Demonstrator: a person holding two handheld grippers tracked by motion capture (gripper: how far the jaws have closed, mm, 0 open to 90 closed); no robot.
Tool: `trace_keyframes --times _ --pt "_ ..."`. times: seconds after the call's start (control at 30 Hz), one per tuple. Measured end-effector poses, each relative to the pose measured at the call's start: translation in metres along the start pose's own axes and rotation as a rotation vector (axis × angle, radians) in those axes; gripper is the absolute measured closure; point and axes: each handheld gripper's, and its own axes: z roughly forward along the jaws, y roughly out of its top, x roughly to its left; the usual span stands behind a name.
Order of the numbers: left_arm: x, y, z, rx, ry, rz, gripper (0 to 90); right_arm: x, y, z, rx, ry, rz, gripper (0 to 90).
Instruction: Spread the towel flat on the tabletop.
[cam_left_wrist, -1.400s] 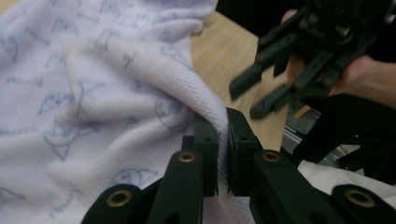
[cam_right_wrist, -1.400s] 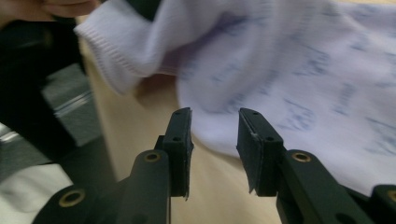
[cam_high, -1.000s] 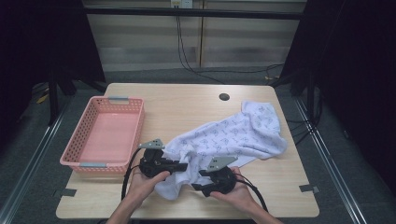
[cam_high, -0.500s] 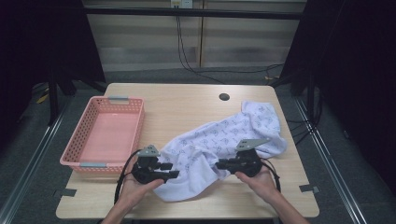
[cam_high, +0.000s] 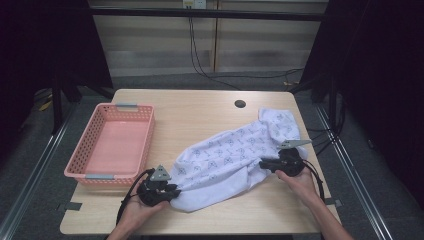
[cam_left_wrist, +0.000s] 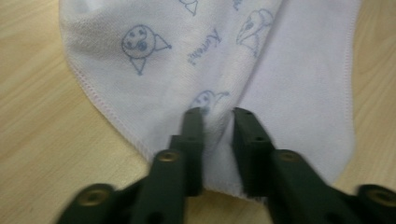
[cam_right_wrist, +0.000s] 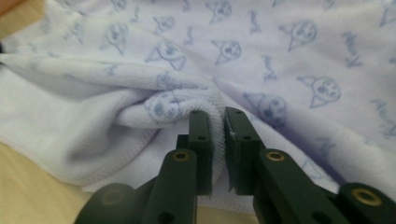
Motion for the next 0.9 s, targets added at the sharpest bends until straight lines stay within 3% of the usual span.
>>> trace_keyframes --times 0.03,0.1,0.13,0.17,0.2,0.27,0.3,0.33,0.37,0.4,0.43,0.5,0.6,0.7,0.73,0.83,0.9 --pt "0.000 0.000 0.000 0.001 -0.038 -0.015 84.5 -0.001 -0.002 0.005 0.010 0.003 0.004 77.2" --pt "-0.003 0.000 -0.001 -0.005 -0.084 -0.014 85.7 -0.001 -0.003 0.004 0.002 -0.005 0.002 63.4" --pt "-0.004 0.000 -0.004 -0.034 -0.106 -0.030 85.0 0.002 -0.002 -0.007 -0.035 -0.011 0.005 57.1" --pt "-0.004 0.000 -0.008 -0.061 -0.117 -0.043 85.0 0.002 -0.002 -0.007 -0.035 -0.011 0.005 57.1" --pt "-0.003 0.000 -0.014 -0.096 -0.126 -0.058 83.9 0.005 -0.001 -0.016 -0.070 -0.014 0.009 55.3" --pt "0.002 -0.001 -0.023 -0.157 -0.136 -0.087 82.0 0.012 -0.002 -0.030 -0.118 0.002 -0.008 57.2" --pt "0.003 -0.002 -0.027 -0.169 -0.112 -0.087 81.4 0.017 -0.004 -0.033 -0.126 0.009 -0.003 57.8" --pt "0.004 -0.003 -0.030 -0.175 -0.095 -0.094 80.6 0.022 -0.007 -0.034 -0.125 0.021 -0.011 64.4" --pt "0.005 -0.005 -0.031 -0.175 -0.089 -0.096 78.8 0.027 -0.010 -0.031 -0.112 0.069 -0.026 68.4" --pt "0.006 -0.006 -0.032 -0.174 -0.077 -0.092 78.4 0.032 -0.013 -0.027 -0.099 0.075 -0.044 70.7" --pt "0.006 -0.006 -0.034 -0.185 -0.073 -0.096 78.7 0.037 -0.014 -0.024 -0.091 0.022 -0.064 72.2" --pt "0.008 -0.007 -0.036 -0.196 -0.089 -0.102 78.7 0.037 -0.010 -0.022 -0.092 0.035 -0.048 73.9" --pt "0.006 -0.008 -0.030 -0.152 -0.076 -0.090 69.5 0.034 -0.008 -0.020 -0.085 0.106 -0.048 79.9" --pt "0.005 -0.009 -0.022 -0.100 -0.067 -0.074 59.9 0.036 -0.015 -0.006 -0.012 0.113 -0.066 80.5" --pt "0.005 -0.009 -0.020 -0.093 -0.062 -0.070 58.3 0.039 -0.016 -0.003 -0.007 0.090 -0.086 80.9" --pt "0.004 -0.010 -0.016 -0.062 -0.039 -0.061 54.8 0.045 -0.011 -0.013 -0.065 0.086 -0.080 80.5" --pt "0.004 -0.010 -0.010 -0.015 -0.019 -0.053 53.0 0.045 -0.009 -0.023 -0.109 0.112 -0.064 81.8"
